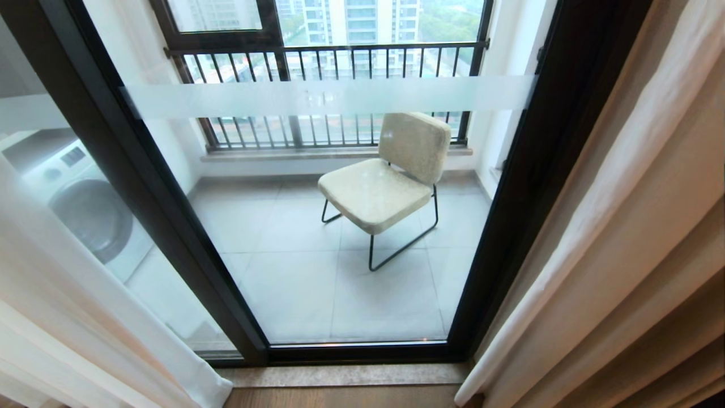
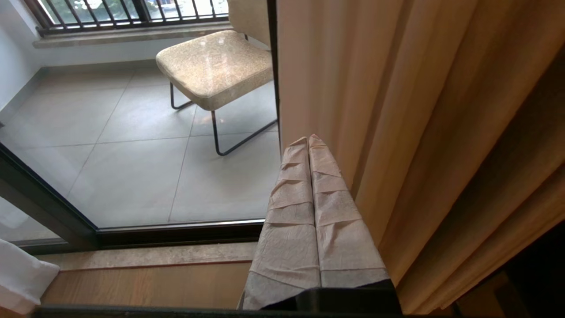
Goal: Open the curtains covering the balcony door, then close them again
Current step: Close the inner curtains on both sides
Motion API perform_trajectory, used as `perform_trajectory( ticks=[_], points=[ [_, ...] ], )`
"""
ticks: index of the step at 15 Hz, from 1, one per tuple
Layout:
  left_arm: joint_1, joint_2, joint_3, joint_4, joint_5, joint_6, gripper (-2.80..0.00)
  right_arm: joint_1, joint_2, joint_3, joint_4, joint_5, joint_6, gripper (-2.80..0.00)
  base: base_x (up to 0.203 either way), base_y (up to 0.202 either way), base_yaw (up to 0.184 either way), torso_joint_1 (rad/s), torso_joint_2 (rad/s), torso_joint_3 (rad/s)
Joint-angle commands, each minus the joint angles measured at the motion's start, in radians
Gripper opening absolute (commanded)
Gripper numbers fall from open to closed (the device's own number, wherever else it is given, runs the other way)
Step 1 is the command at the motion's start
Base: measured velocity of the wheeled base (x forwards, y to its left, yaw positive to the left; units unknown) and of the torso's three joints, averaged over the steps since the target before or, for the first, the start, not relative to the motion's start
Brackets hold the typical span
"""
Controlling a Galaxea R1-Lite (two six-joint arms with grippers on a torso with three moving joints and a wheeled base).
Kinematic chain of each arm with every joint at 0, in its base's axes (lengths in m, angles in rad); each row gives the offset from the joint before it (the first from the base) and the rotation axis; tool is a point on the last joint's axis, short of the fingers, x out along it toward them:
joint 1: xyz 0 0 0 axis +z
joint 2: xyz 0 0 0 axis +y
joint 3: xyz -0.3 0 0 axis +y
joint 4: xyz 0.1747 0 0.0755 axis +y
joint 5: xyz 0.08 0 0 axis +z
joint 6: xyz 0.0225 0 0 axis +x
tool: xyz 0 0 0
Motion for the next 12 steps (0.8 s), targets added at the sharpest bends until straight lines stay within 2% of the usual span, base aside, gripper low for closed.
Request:
perform_trajectory(
  ticks=[1, 4, 12],
  points=[
    [0.0, -0.002, 0.0, -0.002, 0.0, 0.001, -2.8, 0.0, 0.0, 0.0, -0.001, 0.0, 0.0, -2.8, 0.0, -0.196, -0.003, 0.011, 0.0, 0.002],
    [0.0, -0.002, 0.002, -0.002, 0.001, 0.003, -2.8, 0.0, 0.0, 0.0, -0.001, 0.0, 0.0, -2.8, 0.0, -0.152, 0.0, 0.0, 0.0, 0.005],
    [0.0, -0.002, 0.002, -0.005, 0.001, 0.003, -2.8, 0.0, 0.0, 0.0, -0.001, 0.0, 0.0, -2.8, 0.0, 0.0, 0.0, 0.0, 0.0, 0.0]
  ],
)
